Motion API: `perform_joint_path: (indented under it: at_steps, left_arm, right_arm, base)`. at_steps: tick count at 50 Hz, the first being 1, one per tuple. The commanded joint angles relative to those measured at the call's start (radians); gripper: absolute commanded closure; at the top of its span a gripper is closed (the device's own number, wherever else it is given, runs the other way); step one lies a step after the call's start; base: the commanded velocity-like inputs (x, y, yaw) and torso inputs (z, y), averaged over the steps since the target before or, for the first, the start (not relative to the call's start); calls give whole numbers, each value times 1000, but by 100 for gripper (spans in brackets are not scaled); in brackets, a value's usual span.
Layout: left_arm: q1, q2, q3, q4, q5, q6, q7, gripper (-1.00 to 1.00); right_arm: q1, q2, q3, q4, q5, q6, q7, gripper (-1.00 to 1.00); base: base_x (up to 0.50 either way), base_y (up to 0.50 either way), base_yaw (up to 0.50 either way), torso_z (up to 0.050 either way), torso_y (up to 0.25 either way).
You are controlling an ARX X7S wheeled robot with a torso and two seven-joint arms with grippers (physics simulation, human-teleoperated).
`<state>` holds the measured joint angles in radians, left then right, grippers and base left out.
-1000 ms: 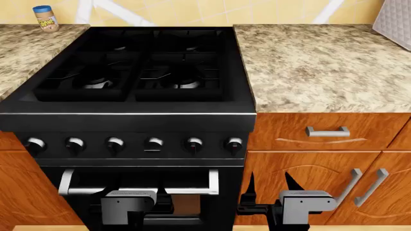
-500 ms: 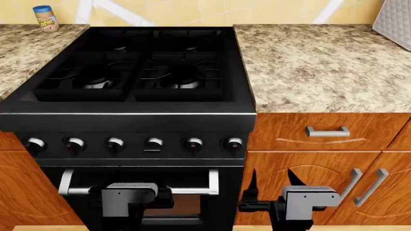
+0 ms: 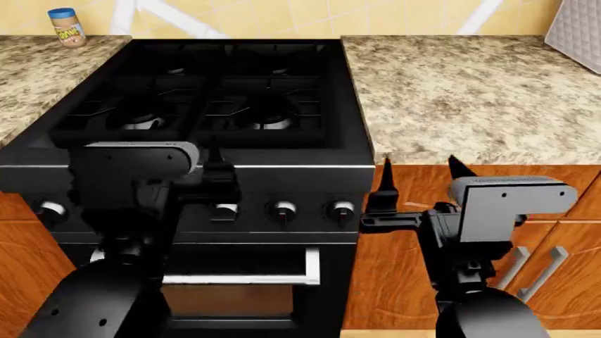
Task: Close the microwave door
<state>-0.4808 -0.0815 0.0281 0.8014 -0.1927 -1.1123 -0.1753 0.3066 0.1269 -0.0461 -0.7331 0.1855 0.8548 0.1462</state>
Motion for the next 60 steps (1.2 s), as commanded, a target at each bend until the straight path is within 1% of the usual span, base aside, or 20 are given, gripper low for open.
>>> perform_joint_path:
  at_steps: [1,3,5,6,8,9,11,13,16,21,29,36,46,60]
  left_arm:
    - [-496,-148,-254,101,-587,-458,-459,-100]
    - [-611,-202,-269,13,-887,-450,-759,-100]
    - [-694,-252,-243,-36,-1187,-407,-1059,-100]
    - [-725,-272,-229,-47,-1337,-385,-1133,-100]
    - [-793,-316,-202,-63,-1616,-335,-1213,-100]
    - [-827,-338,-189,-69,-1659,-307,-1248,-100]
    - [-884,-370,-173,-76,-1714,-269,-1289,-100]
    - [-934,-401,-166,-82,-1751,-239,-1314,-100]
    - [-984,-435,-172,-84,-1784,-208,-1325,-100]
    - [-1068,-481,-174,-90,-1825,-165,-1333,-100]
    - [-1194,-561,-156,-112,-1887,-90,-1352,-100]
    - [-1255,-614,-179,-146,-1863,-93,-1312,-100]
    - [-1274,-629,-181,-141,-1849,-83,-1287,-100]
    - [-1282,-648,-172,-137,-1840,-60,-1272,-100]
  right_arm:
    - [420,-1,58,-313,143,564,60,-100]
    - [528,21,115,-314,340,637,186,-100]
    - [636,39,200,-313,585,714,333,-100]
    - [670,61,226,-294,711,715,421,-100]
    - [766,113,276,-232,1011,714,652,-100]
    - [814,135,288,-200,1149,712,753,-100]
    - [882,170,288,-158,1298,700,877,-100]
    - [940,207,282,-126,1394,677,955,-100]
    - [1009,261,272,-99,1487,643,1020,-100]
    - [1085,341,270,-83,1591,589,1076,-100]
    - [1207,416,227,-64,1702,516,1148,-100]
    - [1282,454,221,-37,1720,491,1151,-100]
    - [1332,481,215,-16,1707,483,1136,-100]
    - [1343,497,217,-9,1679,482,1104,-100]
  base:
    - [0,0,0,0,0]
    - [0,0,0,0,0]
    - [0,0,0,0,0]
    - [0,0,0,0,0]
    - [0,0,0,0,0]
    - [0,0,0,0,0]
    - [0,0,0,0,0]
    - [0,0,0,0,0]
    - [0,0,0,0,0]
    - [0,0,0,0,0]
    - [0,0,0,0,0]
    - [0,0,0,0,0]
    - [0,0,0,0,0]
    - [0,487,0,0,0]
